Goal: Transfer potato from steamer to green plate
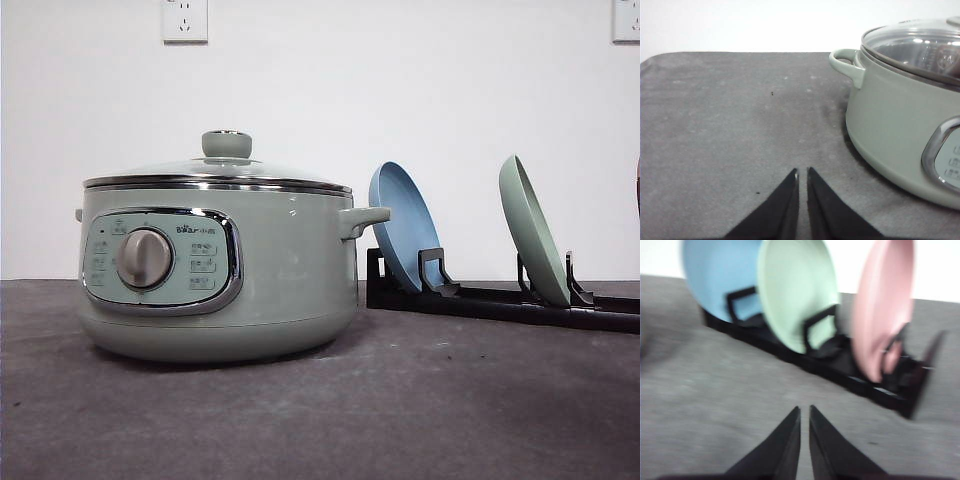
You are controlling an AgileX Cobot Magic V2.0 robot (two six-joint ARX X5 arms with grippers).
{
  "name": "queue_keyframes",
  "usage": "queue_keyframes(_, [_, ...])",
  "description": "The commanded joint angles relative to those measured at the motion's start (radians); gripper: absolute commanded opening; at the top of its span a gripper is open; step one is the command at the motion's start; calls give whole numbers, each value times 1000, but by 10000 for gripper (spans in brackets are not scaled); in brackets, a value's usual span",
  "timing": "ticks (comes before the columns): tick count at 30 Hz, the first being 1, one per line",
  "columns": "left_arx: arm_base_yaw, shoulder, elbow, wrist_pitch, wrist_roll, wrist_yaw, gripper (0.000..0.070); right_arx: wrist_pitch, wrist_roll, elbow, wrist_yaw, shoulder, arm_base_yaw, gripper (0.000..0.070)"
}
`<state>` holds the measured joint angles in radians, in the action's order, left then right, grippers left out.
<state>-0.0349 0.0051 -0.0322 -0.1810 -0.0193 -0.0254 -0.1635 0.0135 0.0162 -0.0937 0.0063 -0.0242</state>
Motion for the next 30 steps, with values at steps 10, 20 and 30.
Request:
queue_keyframes(10, [-12,3,-10,2,-196,-9,10,2,-294,22,-101,-2,-1,3])
queue_keyframes(20, [-65,111,-181,15,-283,11,10,-71,-433,217,-98,42,-31,3])
queue_keyframes(30, [-72,398,-509,-124,-296,-89,9,-263,-368,562,-221,267,-35,3])
